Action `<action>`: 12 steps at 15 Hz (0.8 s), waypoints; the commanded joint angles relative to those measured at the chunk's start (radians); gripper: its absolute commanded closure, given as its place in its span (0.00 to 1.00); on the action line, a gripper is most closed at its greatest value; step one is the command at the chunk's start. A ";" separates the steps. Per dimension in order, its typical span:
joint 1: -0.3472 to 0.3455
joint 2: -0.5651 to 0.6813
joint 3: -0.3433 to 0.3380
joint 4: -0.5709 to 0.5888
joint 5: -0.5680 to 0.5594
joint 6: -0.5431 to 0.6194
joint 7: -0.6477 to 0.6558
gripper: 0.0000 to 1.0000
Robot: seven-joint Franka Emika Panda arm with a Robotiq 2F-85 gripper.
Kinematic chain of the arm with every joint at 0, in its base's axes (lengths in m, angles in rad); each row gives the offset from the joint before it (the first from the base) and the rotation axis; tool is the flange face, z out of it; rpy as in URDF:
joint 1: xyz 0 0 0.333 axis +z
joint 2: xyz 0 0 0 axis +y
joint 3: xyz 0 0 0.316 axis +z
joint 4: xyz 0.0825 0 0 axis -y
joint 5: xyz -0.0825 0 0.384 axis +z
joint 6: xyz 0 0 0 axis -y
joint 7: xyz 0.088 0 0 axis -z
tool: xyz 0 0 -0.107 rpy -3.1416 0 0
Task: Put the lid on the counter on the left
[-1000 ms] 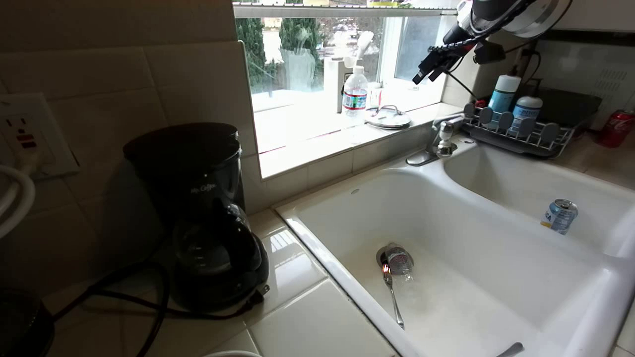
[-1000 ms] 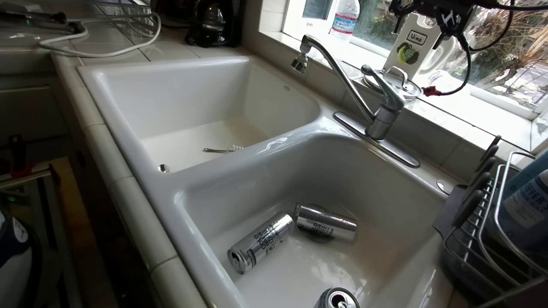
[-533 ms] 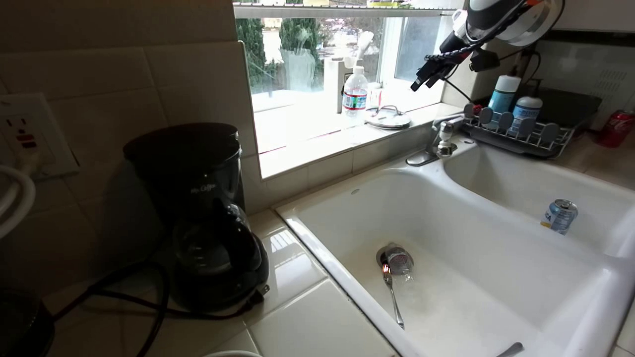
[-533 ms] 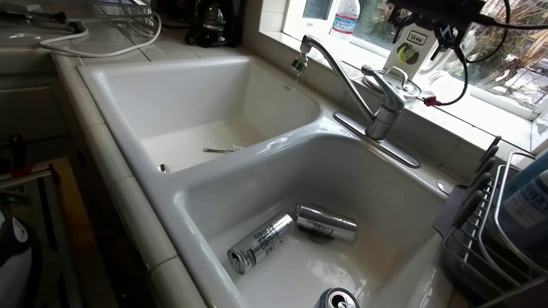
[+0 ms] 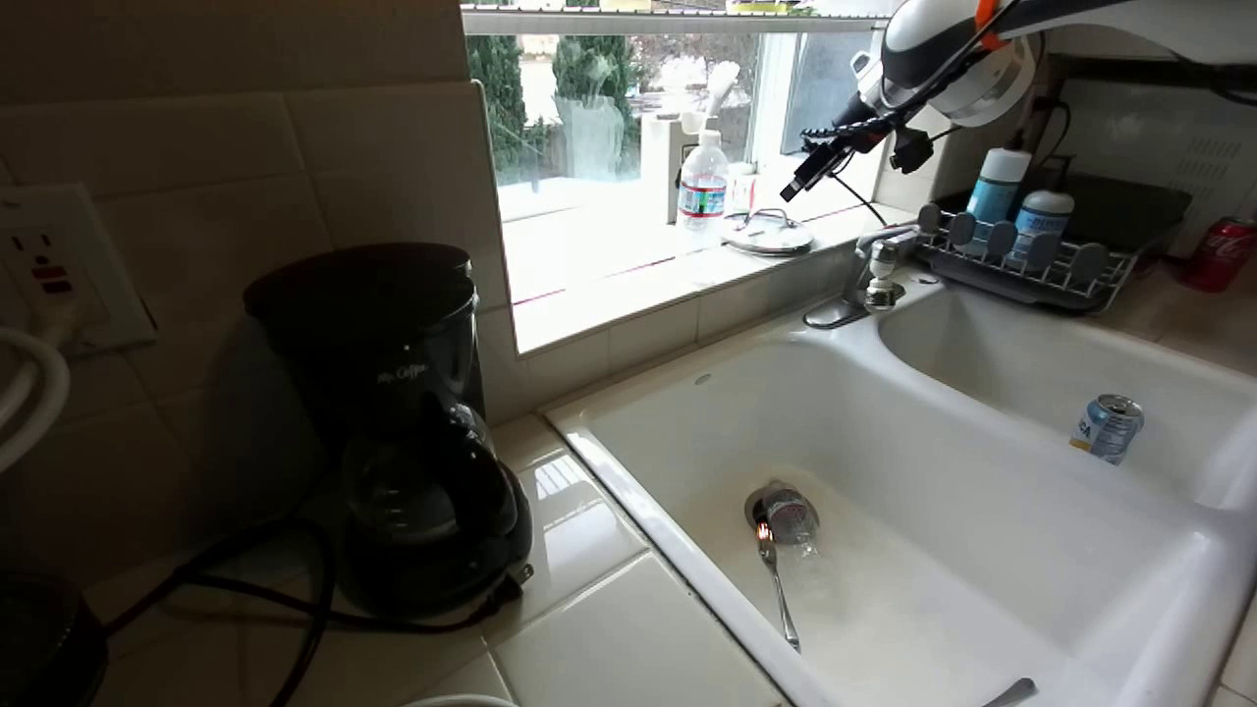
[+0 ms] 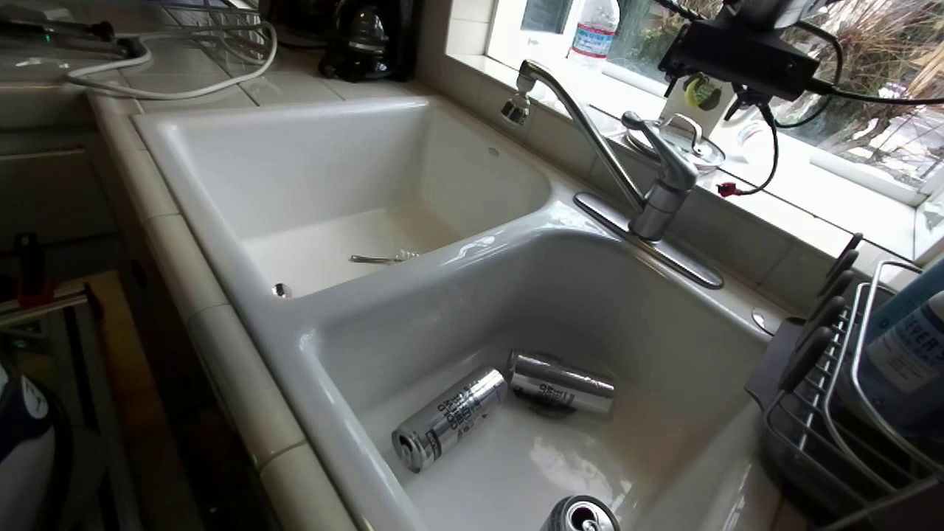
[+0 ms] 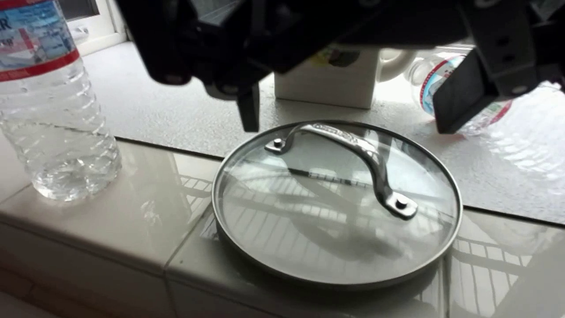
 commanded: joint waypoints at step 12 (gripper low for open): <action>-0.037 0.295 0.068 0.456 -0.016 -0.275 -0.195 0.16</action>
